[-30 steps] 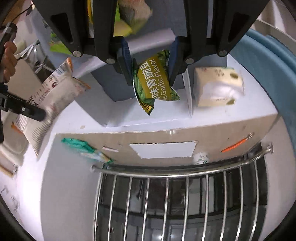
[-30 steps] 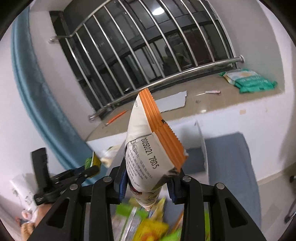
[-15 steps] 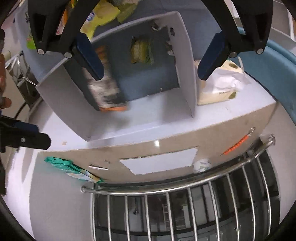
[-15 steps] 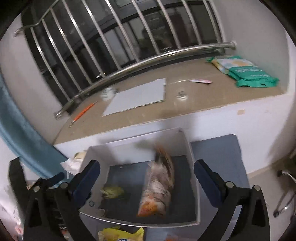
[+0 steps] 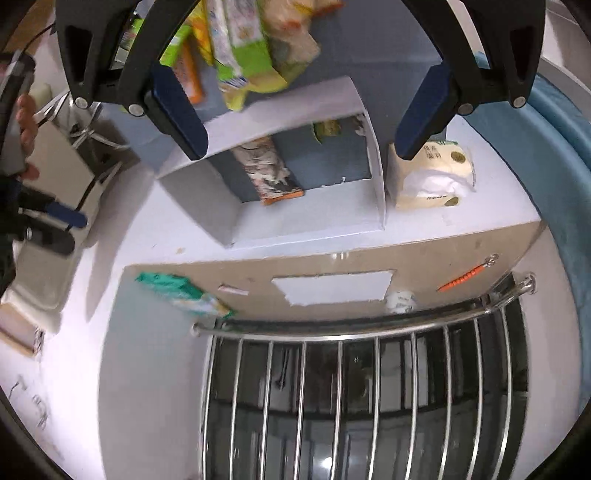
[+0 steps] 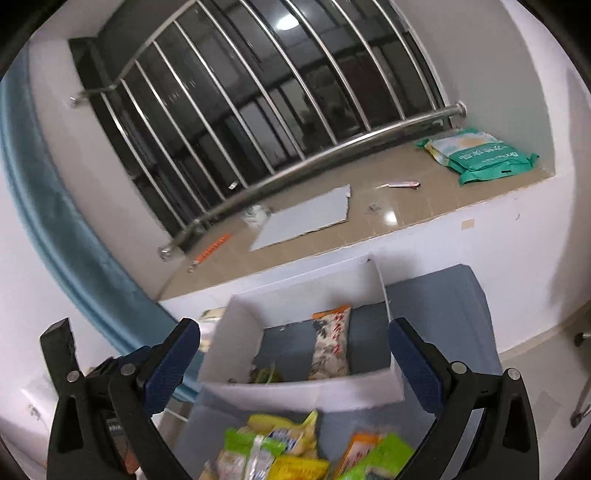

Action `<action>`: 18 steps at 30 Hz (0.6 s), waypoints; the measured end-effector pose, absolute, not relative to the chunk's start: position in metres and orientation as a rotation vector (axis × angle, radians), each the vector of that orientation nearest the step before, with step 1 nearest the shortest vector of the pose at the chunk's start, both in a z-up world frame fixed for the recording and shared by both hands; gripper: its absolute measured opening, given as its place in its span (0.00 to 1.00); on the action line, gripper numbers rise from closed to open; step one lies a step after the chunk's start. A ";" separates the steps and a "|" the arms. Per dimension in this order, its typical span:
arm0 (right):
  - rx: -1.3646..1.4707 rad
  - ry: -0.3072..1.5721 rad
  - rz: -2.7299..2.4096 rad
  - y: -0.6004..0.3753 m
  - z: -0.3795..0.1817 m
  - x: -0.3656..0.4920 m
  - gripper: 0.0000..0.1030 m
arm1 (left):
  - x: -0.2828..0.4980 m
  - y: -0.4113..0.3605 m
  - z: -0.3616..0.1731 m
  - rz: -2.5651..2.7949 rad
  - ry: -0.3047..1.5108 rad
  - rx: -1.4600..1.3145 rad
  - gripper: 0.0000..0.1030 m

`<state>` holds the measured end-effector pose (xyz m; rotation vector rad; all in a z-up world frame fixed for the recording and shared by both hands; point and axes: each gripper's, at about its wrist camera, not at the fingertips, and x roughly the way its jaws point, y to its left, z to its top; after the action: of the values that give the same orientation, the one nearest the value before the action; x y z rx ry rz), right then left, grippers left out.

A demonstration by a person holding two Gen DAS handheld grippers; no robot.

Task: Organize snacks
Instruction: 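Move the right tool down to the long green packet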

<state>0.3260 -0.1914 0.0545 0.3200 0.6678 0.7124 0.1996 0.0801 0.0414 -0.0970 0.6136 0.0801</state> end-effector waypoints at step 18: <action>0.194 0.755 0.704 -0.218 -0.053 0.161 1.00 | 0.012 0.062 -0.046 0.054 0.571 -0.280 1.00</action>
<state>0.1615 -0.2178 -0.0528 0.1938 0.7546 0.7042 0.0116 0.0616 -0.0465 -0.2801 0.5707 0.0541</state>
